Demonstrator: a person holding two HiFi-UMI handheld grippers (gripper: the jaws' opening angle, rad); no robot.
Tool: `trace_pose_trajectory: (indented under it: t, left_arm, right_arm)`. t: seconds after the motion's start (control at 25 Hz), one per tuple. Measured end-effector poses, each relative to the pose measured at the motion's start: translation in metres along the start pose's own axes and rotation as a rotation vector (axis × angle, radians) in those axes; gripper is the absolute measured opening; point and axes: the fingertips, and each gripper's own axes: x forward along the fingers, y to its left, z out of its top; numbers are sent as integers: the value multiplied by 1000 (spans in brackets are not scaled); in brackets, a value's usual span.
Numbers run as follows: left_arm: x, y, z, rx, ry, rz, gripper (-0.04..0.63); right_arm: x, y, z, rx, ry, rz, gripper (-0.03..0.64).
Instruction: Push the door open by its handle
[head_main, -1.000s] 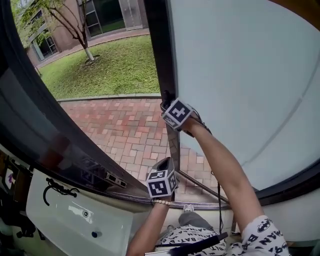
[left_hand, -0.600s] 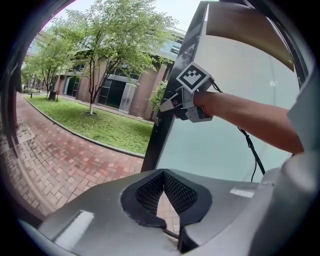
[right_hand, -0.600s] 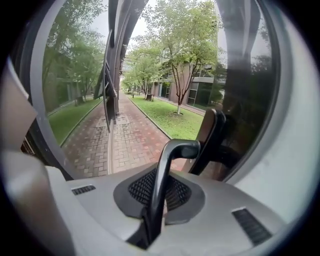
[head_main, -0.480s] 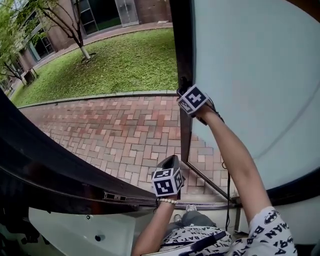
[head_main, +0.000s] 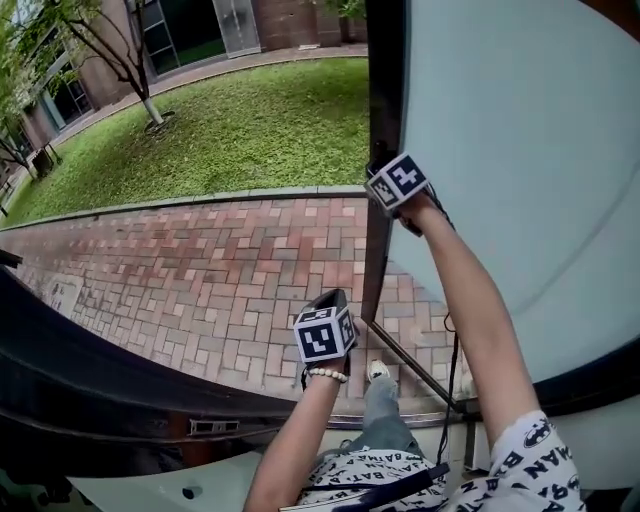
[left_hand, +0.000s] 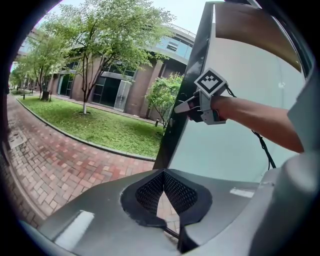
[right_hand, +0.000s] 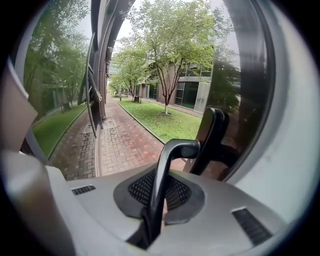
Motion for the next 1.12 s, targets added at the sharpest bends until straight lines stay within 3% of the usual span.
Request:
trace_pose_trajectory:
  t: [0.28,0.48,1.12]
  left_arm:
    - [57,-9,25,5,0,-38,-14]
    - [96,-22,45,15,-3,-65,-14]
    - [200,-61,66,24,70,-126,-14]
  right_arm:
    - [4,-56,-10,94,-6,-24,18]
    - [4,-105,-18,104,10,-81,18]
    - [-29,-323,-81,273,51,-321,18]
